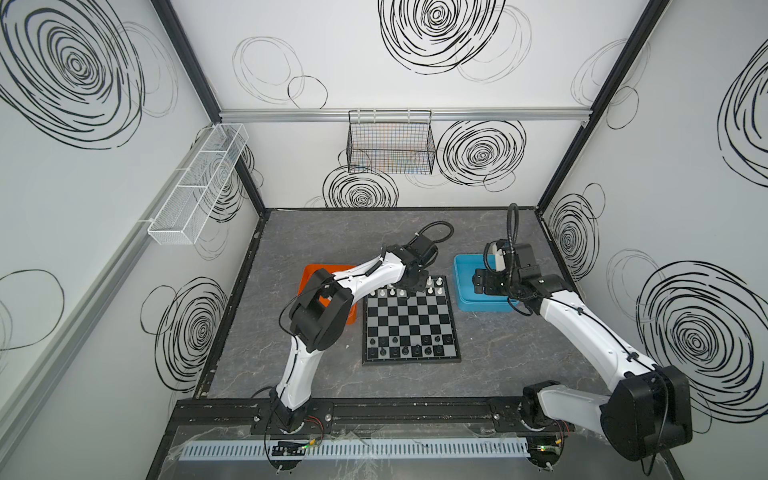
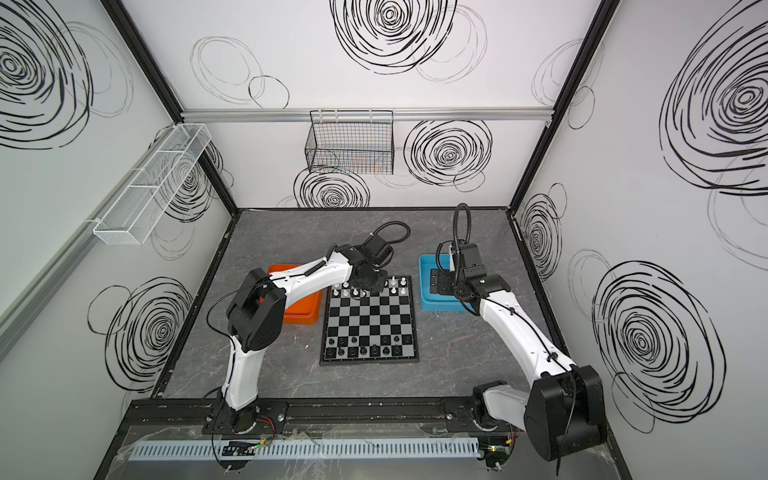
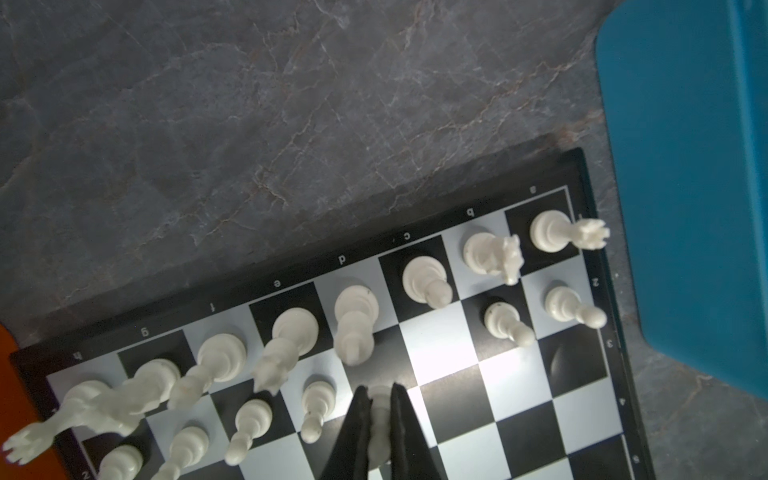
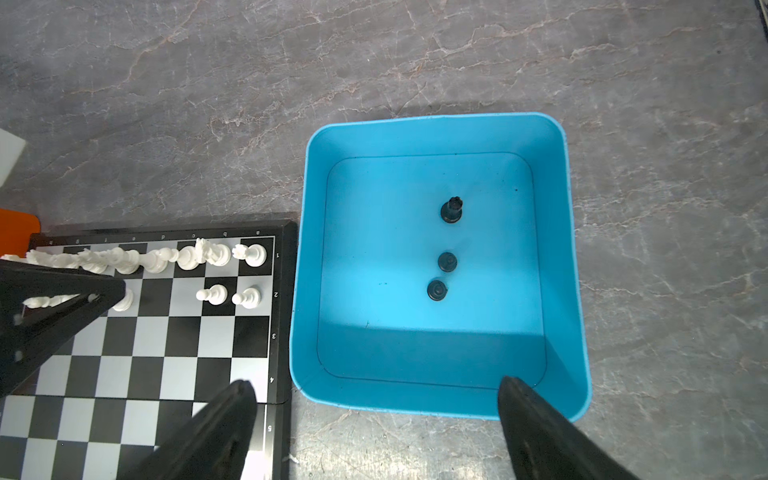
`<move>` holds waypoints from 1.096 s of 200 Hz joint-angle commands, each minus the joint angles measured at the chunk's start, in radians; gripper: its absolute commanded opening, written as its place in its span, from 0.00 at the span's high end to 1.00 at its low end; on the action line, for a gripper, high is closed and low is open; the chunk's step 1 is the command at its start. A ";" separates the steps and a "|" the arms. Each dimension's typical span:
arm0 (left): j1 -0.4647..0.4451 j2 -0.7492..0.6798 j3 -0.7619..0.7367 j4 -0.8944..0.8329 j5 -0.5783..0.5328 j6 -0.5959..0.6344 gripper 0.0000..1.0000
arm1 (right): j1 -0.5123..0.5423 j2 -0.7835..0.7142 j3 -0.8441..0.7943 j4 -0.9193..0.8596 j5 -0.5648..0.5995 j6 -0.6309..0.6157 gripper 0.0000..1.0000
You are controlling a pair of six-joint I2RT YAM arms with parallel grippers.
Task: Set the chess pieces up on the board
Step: 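Lift the white pawn with the left gripper and carry it over the board, then lower the white pawn onto an empty square in the white pawn row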
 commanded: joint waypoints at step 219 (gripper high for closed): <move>-0.006 0.063 0.020 0.016 -0.001 -0.015 0.83 | -0.016 -0.001 -0.024 0.029 -0.004 -0.019 0.05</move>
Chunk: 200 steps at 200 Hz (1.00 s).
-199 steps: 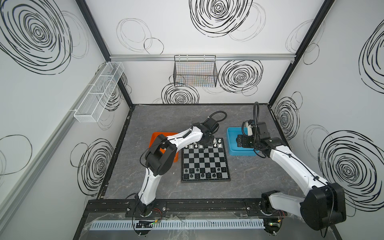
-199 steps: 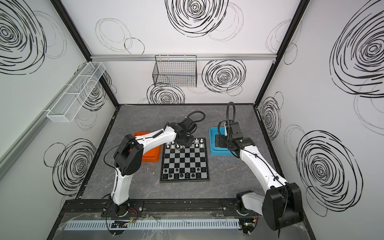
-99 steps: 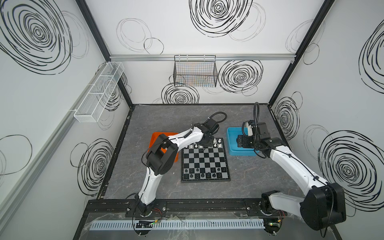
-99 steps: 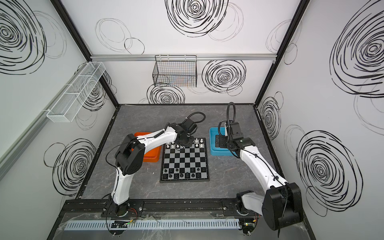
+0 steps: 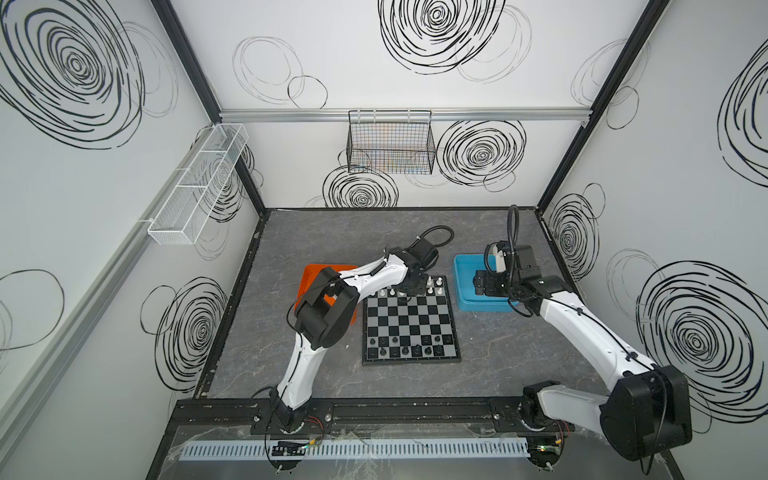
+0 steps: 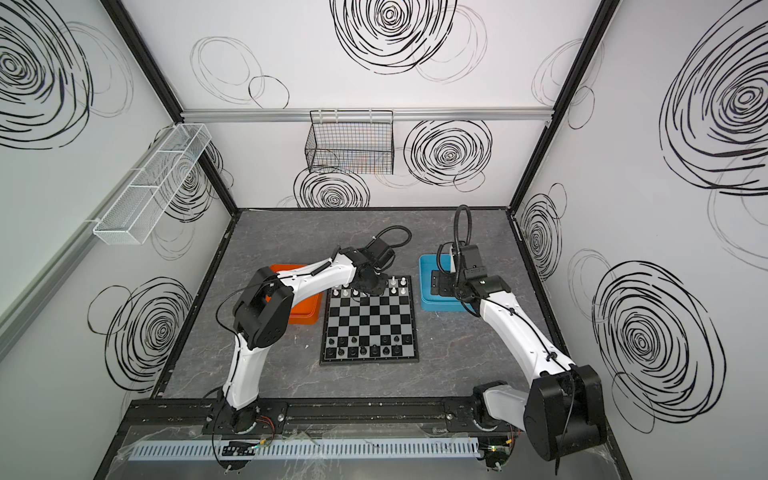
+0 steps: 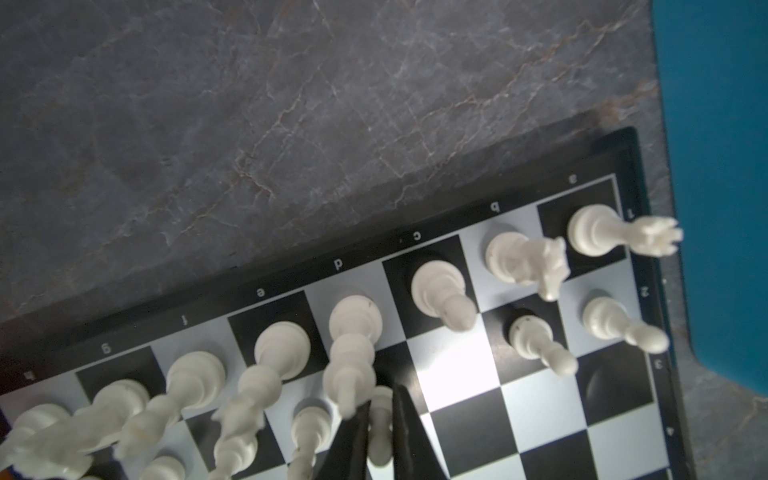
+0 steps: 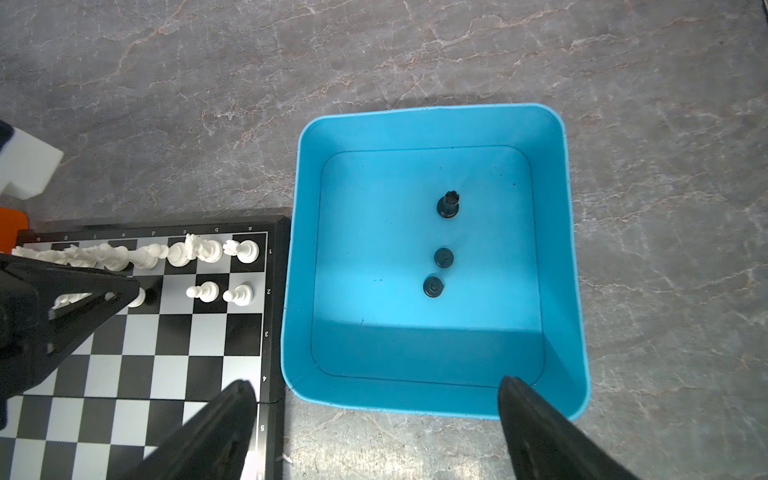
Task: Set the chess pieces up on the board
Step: 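Lower the white pawn onto an empty square in the white pawn row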
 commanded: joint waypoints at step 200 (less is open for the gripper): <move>-0.003 0.020 0.022 0.014 0.003 -0.020 0.82 | -0.006 0.007 -0.011 0.026 -0.006 -0.012 0.05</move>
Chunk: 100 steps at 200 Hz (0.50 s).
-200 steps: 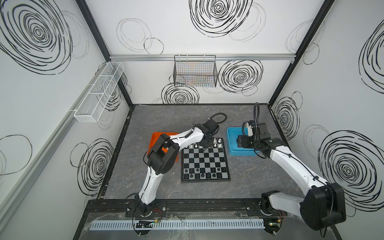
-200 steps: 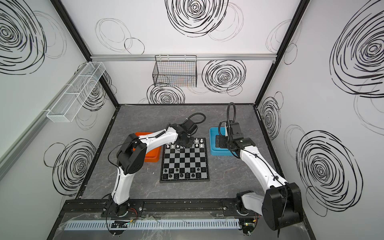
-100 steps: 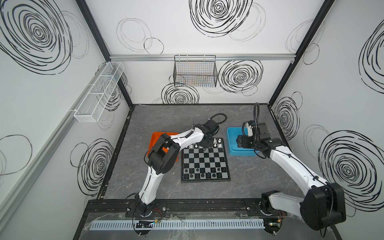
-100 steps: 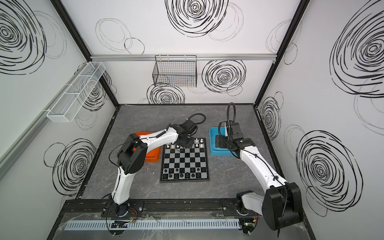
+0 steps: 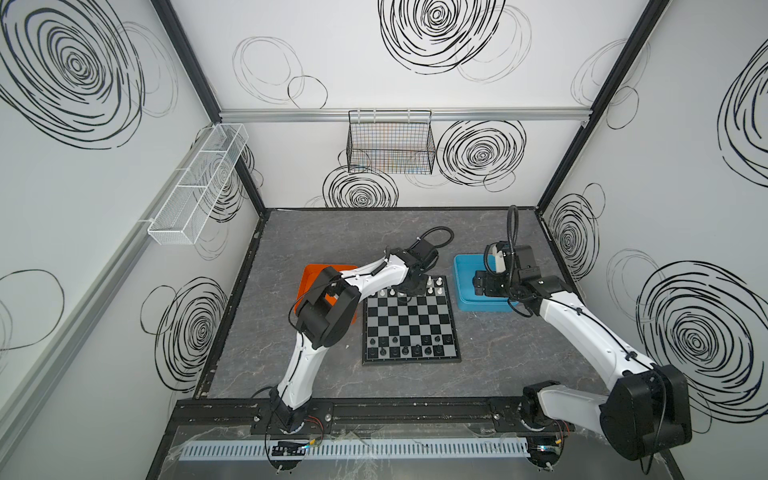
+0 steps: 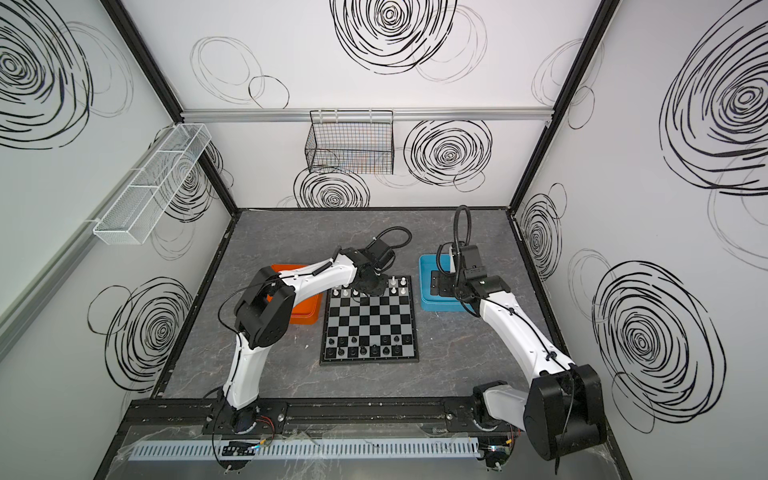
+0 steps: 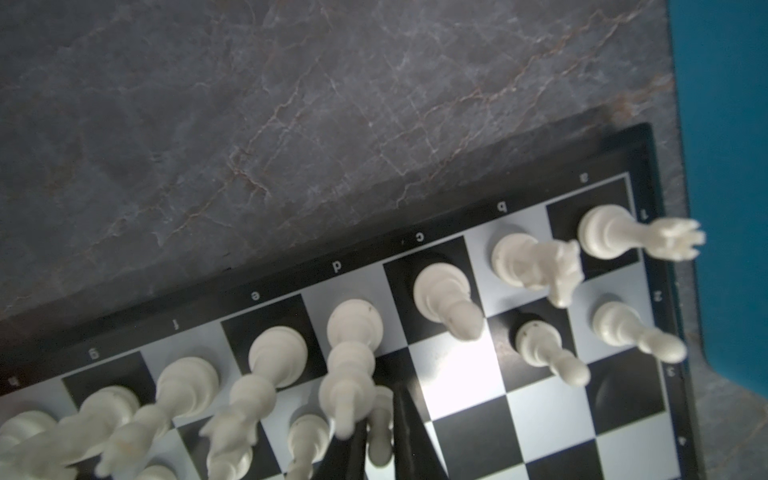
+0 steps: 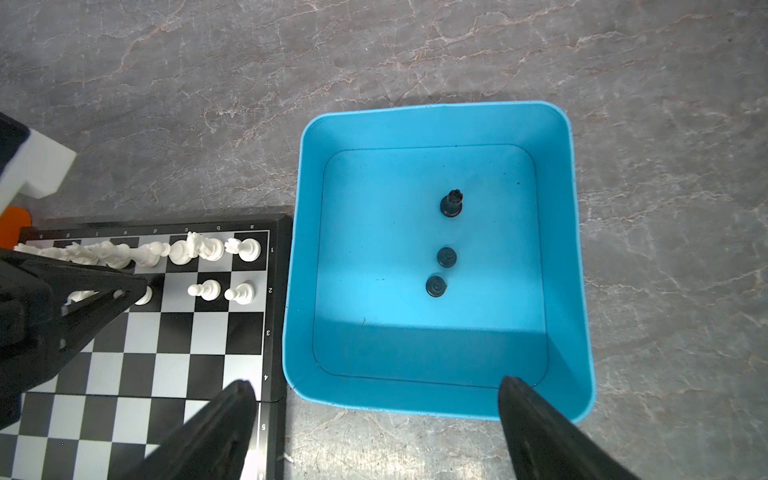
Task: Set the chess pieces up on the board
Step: 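Lower the white pawn onto an empty square in the white pawn row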
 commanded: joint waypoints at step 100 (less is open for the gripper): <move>-0.005 -0.033 0.013 0.006 0.011 -0.026 0.66 | -0.006 0.004 -0.002 0.019 0.000 -0.010 0.05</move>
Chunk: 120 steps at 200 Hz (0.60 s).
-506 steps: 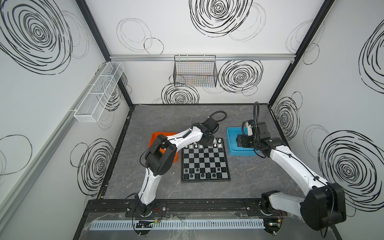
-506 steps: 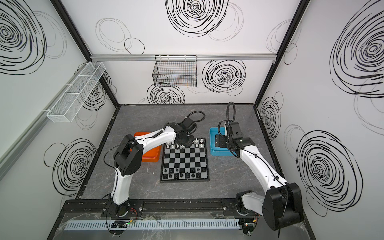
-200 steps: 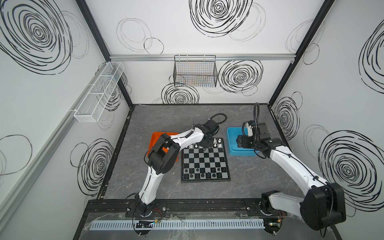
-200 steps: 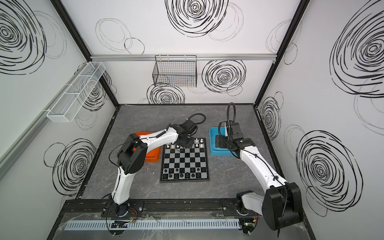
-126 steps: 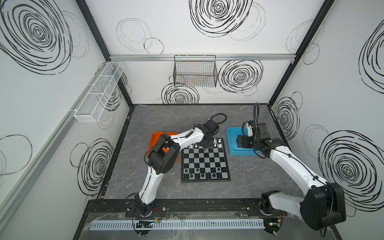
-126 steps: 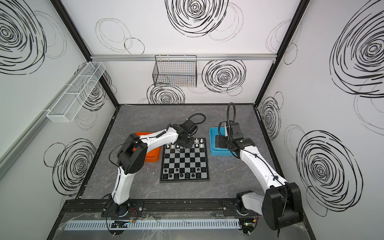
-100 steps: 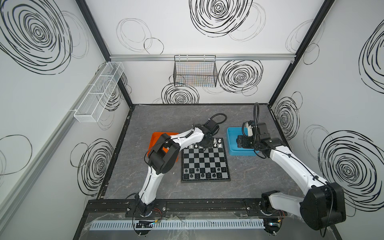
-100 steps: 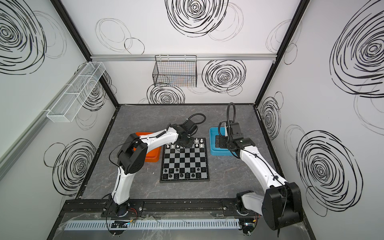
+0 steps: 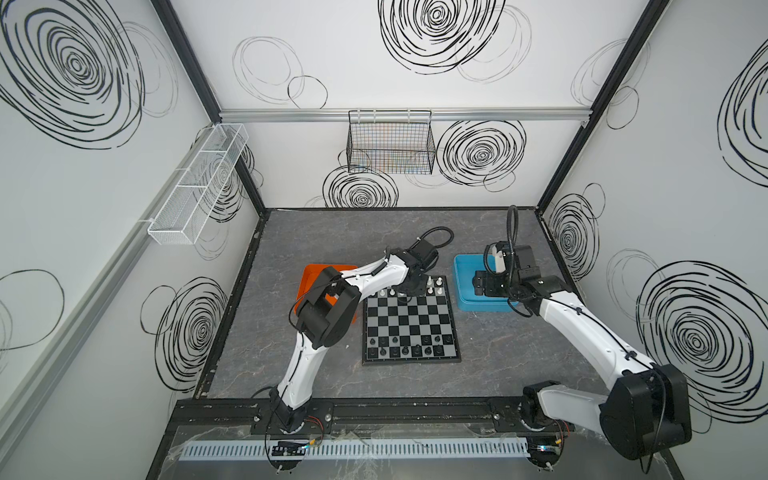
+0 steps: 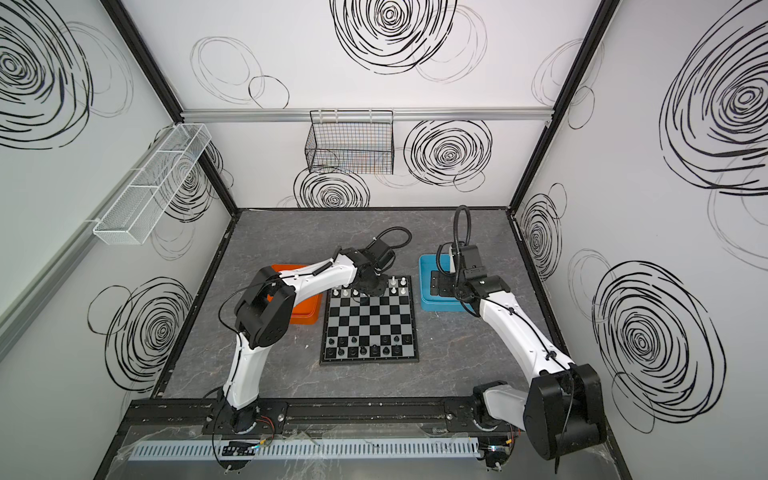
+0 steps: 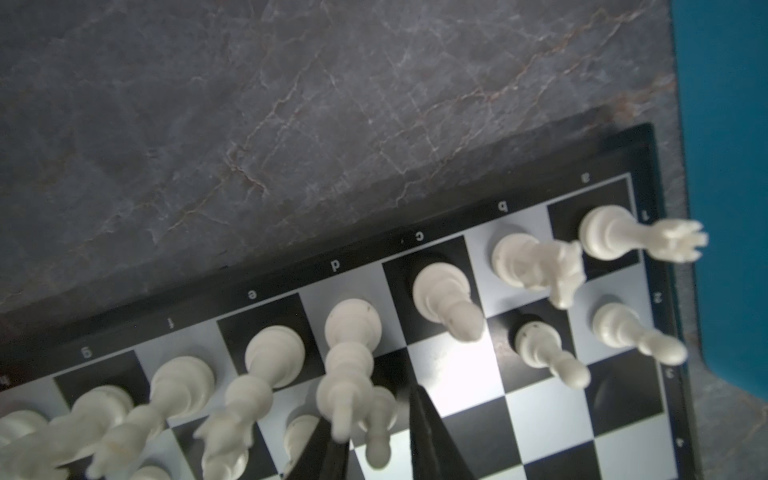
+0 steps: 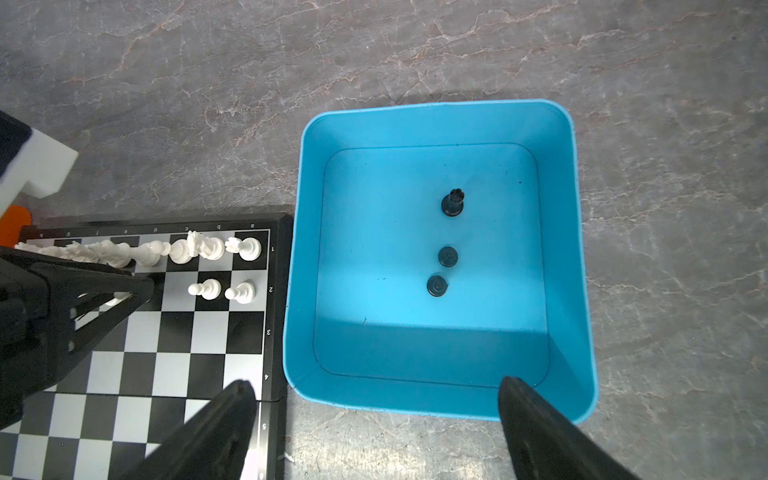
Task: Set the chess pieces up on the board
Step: 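Lower the white pawn onto an empty square in the white pawn row, then open the left gripper and withdraw it over the orange tray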
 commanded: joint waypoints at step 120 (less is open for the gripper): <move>-0.018 -0.204 -0.011 -0.013 0.004 -0.024 0.53 | -0.006 -0.031 0.050 -0.029 -0.018 -0.009 0.05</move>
